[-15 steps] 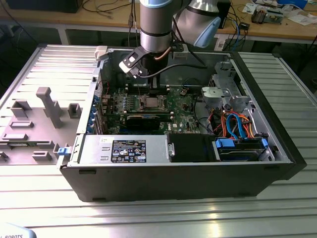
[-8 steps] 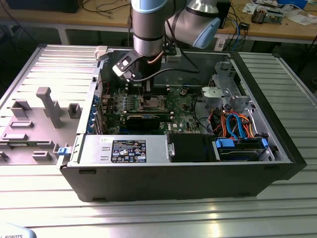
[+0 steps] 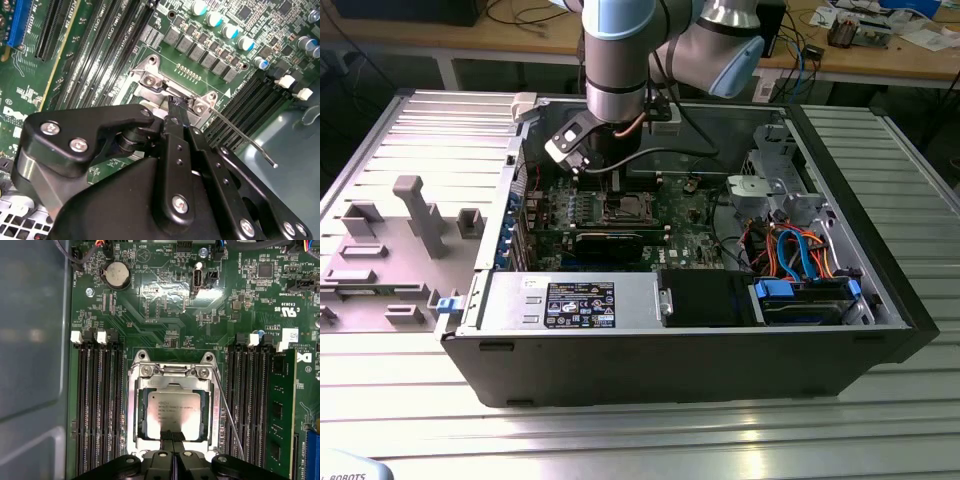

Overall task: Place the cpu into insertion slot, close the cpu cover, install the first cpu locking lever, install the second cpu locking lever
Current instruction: 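Close the cpu cover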

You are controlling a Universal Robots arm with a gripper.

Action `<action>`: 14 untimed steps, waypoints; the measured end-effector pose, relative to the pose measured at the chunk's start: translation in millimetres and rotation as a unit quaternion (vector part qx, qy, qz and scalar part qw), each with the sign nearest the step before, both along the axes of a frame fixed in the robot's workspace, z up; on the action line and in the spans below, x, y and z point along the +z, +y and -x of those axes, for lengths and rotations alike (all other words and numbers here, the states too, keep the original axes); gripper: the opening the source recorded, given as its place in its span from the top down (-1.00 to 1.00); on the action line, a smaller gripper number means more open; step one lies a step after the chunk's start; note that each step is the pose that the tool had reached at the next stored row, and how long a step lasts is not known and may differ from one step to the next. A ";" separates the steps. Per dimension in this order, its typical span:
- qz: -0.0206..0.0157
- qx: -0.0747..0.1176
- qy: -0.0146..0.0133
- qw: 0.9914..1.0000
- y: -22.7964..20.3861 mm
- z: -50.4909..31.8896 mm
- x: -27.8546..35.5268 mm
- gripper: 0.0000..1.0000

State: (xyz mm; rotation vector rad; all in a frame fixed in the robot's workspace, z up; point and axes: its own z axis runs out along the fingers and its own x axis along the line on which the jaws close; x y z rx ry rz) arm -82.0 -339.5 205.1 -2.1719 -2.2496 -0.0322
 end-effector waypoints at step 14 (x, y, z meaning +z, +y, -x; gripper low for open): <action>0.000 0.000 0.000 1.000 0.3 2.9 4.4 0.79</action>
